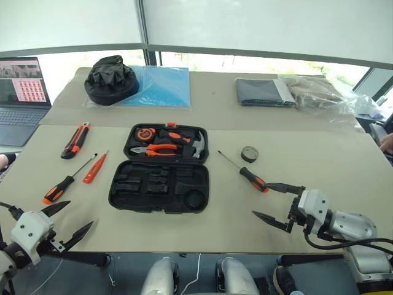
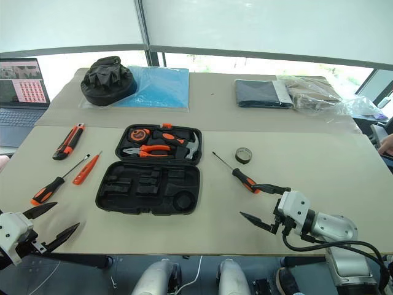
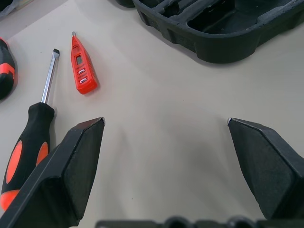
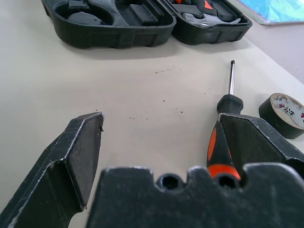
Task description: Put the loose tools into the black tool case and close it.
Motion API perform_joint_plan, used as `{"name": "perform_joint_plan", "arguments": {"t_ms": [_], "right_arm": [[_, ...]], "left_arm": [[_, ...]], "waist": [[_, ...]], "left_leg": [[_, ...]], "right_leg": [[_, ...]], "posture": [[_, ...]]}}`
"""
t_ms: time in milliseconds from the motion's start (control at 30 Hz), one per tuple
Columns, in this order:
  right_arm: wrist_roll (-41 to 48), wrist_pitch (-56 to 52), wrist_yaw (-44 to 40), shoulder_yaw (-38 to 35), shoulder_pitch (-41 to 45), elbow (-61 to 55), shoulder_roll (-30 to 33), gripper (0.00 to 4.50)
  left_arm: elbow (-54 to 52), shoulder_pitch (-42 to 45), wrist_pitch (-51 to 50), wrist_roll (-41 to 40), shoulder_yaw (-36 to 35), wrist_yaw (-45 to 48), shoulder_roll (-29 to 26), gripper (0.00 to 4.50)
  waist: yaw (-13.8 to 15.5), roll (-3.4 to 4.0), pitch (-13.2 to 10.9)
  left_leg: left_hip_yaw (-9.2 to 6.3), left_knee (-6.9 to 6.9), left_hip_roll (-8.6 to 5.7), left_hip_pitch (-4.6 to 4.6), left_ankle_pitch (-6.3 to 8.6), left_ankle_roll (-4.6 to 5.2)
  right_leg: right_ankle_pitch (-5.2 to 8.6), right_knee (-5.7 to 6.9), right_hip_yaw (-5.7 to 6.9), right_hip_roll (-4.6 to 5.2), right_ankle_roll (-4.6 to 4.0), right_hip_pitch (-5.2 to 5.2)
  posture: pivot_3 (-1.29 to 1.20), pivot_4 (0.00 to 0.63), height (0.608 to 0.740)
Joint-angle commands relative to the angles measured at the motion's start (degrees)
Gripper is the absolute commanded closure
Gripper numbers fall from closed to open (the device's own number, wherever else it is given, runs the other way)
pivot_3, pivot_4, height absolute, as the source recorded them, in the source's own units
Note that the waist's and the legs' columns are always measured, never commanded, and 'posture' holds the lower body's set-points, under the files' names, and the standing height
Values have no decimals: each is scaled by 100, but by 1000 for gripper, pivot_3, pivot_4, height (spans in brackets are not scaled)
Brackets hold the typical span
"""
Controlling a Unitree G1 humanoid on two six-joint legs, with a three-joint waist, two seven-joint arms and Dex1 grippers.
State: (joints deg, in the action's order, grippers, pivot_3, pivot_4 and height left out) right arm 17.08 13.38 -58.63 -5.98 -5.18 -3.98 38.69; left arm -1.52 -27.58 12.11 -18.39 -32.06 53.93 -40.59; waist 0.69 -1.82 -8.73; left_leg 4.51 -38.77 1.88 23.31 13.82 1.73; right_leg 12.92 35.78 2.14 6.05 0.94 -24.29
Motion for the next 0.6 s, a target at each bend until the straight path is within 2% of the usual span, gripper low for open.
{"name": "perform_joint_plan", "arguments": {"t_ms": [33,67,133,267,333,467,600], "right_arm": [[-8,81,255,45,196,-158,-224,0],[-174,19,524,208,309,-275,-437,0],[72,-17,499,472,384,-565,-768,0],[1043,-35,363,599,519,-1036,-1427,0],[1220,-30,263,719,601,-1147,-1583,0],[1305,129,110,789,745,-1133,-1742,0],[1328,236,-34,835,811,-1171,-1834,0]], "left_arm": [[-223,-160,-377,-380,-274,-104,50,32],[-307,-327,-695,-588,-486,-285,198,32],[-459,-640,-1145,-908,-889,-676,526,32],[-501,-1026,-1787,-1355,-1415,-1251,1084,32],[-418,-1140,-2063,-1527,-1604,-1465,1257,32],[-501,-1089,-2692,-2095,-1973,-1818,1358,32],[-805,-872,-3359,-2672,-2185,-2039,1102,32]], "waist": [[0,0,0],[-28,-6,2],[-96,-14,5],[-130,-11,1],[-117,-15,-1],[-42,-25,-6],[15,-47,3]], "left_leg": [[0,0,0,0,0,0],[0,0,0,0,0,0],[19,-1,25,-10,6,-4],[23,0,40,-13,18,-8],[25,-1,40,-13,19,-9],[25,-5,40,-17,32,-30],[24,-10,40,-19,45,-52]], "right_leg": [[0,0,0,0,0,0],[0,0,0,0,0,0],[-4,0,4,-3,-4,-4],[-14,6,17,-10,18,-6],[-12,5,18,-9,15,-8],[4,1,21,-7,-10,-21],[3,2,25,-6,-10,-27]], "posture": [[0,150,740],[0,150,740],[0,150,740],[0,150,740],[0,150,740],[0,150,740],[0,150,740]]}}
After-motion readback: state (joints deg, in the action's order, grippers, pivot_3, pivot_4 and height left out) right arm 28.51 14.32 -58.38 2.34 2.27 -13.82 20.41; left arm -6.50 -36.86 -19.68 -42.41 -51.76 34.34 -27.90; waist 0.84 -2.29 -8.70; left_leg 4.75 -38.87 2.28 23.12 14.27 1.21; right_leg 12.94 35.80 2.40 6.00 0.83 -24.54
